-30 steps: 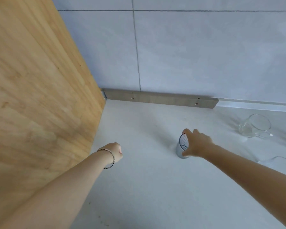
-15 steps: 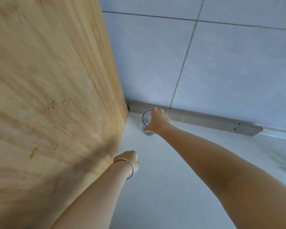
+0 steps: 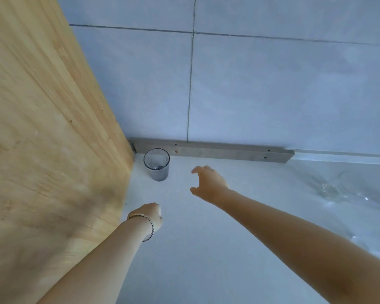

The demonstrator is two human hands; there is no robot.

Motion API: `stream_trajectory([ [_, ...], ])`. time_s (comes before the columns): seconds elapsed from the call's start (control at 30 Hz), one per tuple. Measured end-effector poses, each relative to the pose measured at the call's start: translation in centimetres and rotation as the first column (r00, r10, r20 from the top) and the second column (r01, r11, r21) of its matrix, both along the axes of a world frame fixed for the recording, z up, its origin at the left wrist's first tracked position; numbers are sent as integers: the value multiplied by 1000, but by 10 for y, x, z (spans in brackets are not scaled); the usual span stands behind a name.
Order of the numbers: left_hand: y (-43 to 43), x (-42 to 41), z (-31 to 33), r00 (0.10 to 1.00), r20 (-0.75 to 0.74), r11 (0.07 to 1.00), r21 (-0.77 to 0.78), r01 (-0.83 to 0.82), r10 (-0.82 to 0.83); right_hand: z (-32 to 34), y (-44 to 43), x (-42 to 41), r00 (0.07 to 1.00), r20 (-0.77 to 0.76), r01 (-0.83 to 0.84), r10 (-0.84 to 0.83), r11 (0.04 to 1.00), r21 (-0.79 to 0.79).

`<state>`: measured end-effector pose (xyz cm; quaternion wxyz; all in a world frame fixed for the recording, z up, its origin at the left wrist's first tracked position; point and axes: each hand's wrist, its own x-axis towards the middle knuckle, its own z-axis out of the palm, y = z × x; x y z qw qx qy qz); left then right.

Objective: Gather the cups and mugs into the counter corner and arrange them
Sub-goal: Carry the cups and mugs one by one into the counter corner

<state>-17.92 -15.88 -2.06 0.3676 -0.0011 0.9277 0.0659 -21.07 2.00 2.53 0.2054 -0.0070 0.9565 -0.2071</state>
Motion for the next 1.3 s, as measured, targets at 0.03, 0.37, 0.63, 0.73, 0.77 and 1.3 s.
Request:
stream_trajectory([
  [0.03, 9, 3, 1, 1000, 0, 1000, -3, 26, -26, 0, 23, 16, 999, 32, 11, -11, 1000, 23],
  [0.37, 164, 56, 3, 981, -80, 981, 65, 181, -176, 17, 275, 165, 961, 68, 241, -267, 934, 262],
  [0.63, 252, 103, 8, 983, -62, 978, 104, 180, -174, 8, 392, 205, 977, 170, 39, -128, 893, 448],
  [0.73, 259, 114, 16, 986, -67, 981, 113, 159, -152, -7, 396, 205, 983, 181, -58, -35, 875, 481],
  [0.77, 257, 116, 18, 988, -68, 983, 116, 143, -136, -10, 396, 204, 987, 160, -62, -19, 872, 486],
  [1.3, 104, 102, 14, 996, -19, 996, 33, -89, 90, 13, 229, 133, 993, 113, -77, 40, 937, 341],
])
